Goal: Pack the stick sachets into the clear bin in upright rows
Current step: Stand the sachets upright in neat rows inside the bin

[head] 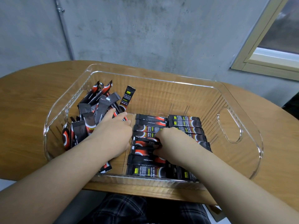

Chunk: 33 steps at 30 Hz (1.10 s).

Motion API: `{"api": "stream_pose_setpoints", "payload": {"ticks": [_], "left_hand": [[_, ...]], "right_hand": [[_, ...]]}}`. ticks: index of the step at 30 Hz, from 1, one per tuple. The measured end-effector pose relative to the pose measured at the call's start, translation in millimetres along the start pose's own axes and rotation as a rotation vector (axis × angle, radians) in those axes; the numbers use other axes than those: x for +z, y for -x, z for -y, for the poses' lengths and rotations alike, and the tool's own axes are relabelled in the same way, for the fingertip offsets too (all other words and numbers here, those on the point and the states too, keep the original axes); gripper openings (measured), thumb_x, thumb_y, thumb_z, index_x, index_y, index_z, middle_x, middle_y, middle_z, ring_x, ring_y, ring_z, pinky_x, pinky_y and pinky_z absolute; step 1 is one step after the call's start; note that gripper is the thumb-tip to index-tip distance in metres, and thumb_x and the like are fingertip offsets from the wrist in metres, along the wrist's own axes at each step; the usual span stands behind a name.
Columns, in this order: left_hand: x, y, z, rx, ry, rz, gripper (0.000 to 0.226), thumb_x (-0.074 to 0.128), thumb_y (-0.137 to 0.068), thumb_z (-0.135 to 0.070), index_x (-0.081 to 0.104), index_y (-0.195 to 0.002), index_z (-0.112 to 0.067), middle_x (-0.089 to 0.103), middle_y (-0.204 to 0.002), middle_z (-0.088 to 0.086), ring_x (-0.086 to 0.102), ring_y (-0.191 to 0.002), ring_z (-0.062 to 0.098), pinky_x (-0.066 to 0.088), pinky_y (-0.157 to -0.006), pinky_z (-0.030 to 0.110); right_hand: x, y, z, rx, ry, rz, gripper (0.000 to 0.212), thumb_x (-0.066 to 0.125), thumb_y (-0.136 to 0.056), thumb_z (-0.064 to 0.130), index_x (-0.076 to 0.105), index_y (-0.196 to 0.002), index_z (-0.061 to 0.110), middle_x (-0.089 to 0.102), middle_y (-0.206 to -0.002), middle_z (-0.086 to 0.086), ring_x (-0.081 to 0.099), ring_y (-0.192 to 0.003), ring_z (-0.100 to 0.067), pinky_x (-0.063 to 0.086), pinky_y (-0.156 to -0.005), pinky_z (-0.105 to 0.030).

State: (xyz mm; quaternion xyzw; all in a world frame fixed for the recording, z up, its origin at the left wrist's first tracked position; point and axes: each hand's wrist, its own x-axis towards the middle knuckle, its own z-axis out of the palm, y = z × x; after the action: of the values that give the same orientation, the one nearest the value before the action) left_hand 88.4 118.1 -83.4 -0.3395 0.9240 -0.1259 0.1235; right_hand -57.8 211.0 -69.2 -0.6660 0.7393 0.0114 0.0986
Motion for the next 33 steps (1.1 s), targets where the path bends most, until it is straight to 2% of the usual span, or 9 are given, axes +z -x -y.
{"api": "stream_pose_setpoints", "payload": {"ticks": [4, 8, 11, 16, 22, 25, 28, 30, 33], "left_hand": [[-1.0, -0.3, -0.4, -0.003, 0.009, -0.009, 0.039, 0.038, -0.096, -0.034, 0.056, -0.130, -0.028, 0.042, -0.146, -0.007, 0.013, -0.146, 0.020, 0.004, -0.115, 0.047], [-0.2, 0.3, 0.0, -0.004, 0.012, -0.013, 0.038, 0.039, -0.096, -0.034, 0.056, -0.130, -0.029, 0.043, -0.145, -0.008, 0.013, -0.146, 0.020, 0.004, -0.115, 0.046], [-1.2, -0.9, -0.3, -0.003, 0.012, -0.012, 0.039, 0.039, -0.096, -0.035, 0.056, -0.131, -0.029, 0.042, -0.146, -0.008, 0.013, -0.146, 0.019, 0.003, -0.115, 0.047], [-0.6, -0.8, 0.0, 0.002, 0.001, -0.012, 0.040, 0.038, -0.096, -0.036, 0.056, -0.131, -0.029, 0.043, -0.145, -0.008, 0.013, -0.146, 0.020, 0.004, -0.115, 0.047], [0.7, -0.1, -0.1, -0.004, 0.001, -0.025, 0.039, 0.038, -0.096, -0.034, 0.057, -0.130, -0.028, 0.045, -0.144, -0.008, 0.014, -0.146, 0.021, 0.006, -0.114, 0.047], [0.5, -0.7, -0.5, -0.005, -0.001, -0.021, 0.038, 0.038, -0.096, -0.034, 0.057, -0.129, -0.028, 0.044, -0.144, -0.008, 0.015, -0.146, 0.021, 0.006, -0.114, 0.047], [-0.7, -1.4, -1.1, -0.005, 0.003, -0.009, 0.039, 0.039, -0.096, -0.034, 0.056, -0.130, -0.028, 0.042, -0.146, -0.007, 0.012, -0.146, 0.020, 0.004, -0.115, 0.048], [-0.7, -1.5, -2.0, -0.004, 0.009, -0.011, 0.038, 0.039, -0.096, -0.033, 0.056, -0.130, -0.027, 0.042, -0.146, -0.007, 0.012, -0.146, 0.020, 0.003, -0.115, 0.048], [0.9, -1.8, -1.9, -0.004, 0.004, -0.018, 0.037, 0.040, -0.096, -0.033, 0.058, -0.128, -0.027, 0.042, -0.146, -0.005, 0.013, -0.146, 0.020, 0.003, -0.115, 0.048]], "right_hand": [[-1.6, -9.0, -2.8, -0.018, -0.016, -0.095, 0.019, 0.052, -0.088, 0.013, 0.044, -0.071, 0.013, 0.046, -0.074, -0.003, 0.051, -0.075, -0.028, 0.037, -0.061, -0.029], [3.6, -16.4, -4.8, -0.036, 0.007, -0.023, 0.027, 0.046, -0.083, 0.000, 0.037, -0.063, 0.014, 0.044, -0.070, -0.002, 0.049, -0.072, -0.027, 0.034, -0.055, -0.029], [-0.8, -21.1, -6.8, -0.026, -0.004, -0.022, 0.030, 0.045, -0.084, -0.001, 0.036, -0.061, 0.016, 0.043, -0.067, -0.001, 0.049, -0.070, -0.027, 0.035, -0.058, -0.029], [-1.4, -32.1, -9.2, -0.003, -0.019, -0.039, 0.023, 0.045, -0.082, -0.002, 0.041, -0.066, 0.014, 0.052, -0.081, -0.007, 0.055, -0.079, -0.030, 0.039, -0.063, -0.031], [-7.0, -41.1, -12.1, 0.017, -0.012, -0.076, 0.018, 0.045, -0.085, 0.000, 0.045, -0.070, 0.009, 0.050, -0.077, -0.007, 0.051, -0.073, -0.029, 0.034, -0.054, -0.029], [-9.3, -44.8, -13.2, 0.017, 0.004, -0.016, 0.017, 0.051, -0.091, 0.013, 0.049, -0.075, 0.009, 0.052, -0.075, -0.006, 0.053, -0.075, -0.030, 0.036, -0.059, -0.030], [-20.1, -47.1, -13.2, 0.057, -0.012, 0.025, 0.040, 0.054, -0.093, 0.041, 0.041, -0.066, 0.014, 0.046, -0.065, -0.001, 0.048, -0.067, -0.024, 0.036, -0.060, -0.030], [-28.7, -51.9, -13.6, 0.058, 0.008, 0.023, 0.043, 0.051, -0.093, 0.048, 0.044, -0.070, 0.013, 0.046, -0.066, -0.001, 0.047, -0.066, -0.022, 0.035, -0.059, -0.032], [-30.8, -67.3, -13.5, -0.010, 0.050, -0.039, 0.040, 0.051, -0.092, 0.049, 0.052, -0.086, 0.010, 0.052, -0.083, -0.005, 0.054, -0.087, -0.027, 0.041, -0.068, -0.033]]}}
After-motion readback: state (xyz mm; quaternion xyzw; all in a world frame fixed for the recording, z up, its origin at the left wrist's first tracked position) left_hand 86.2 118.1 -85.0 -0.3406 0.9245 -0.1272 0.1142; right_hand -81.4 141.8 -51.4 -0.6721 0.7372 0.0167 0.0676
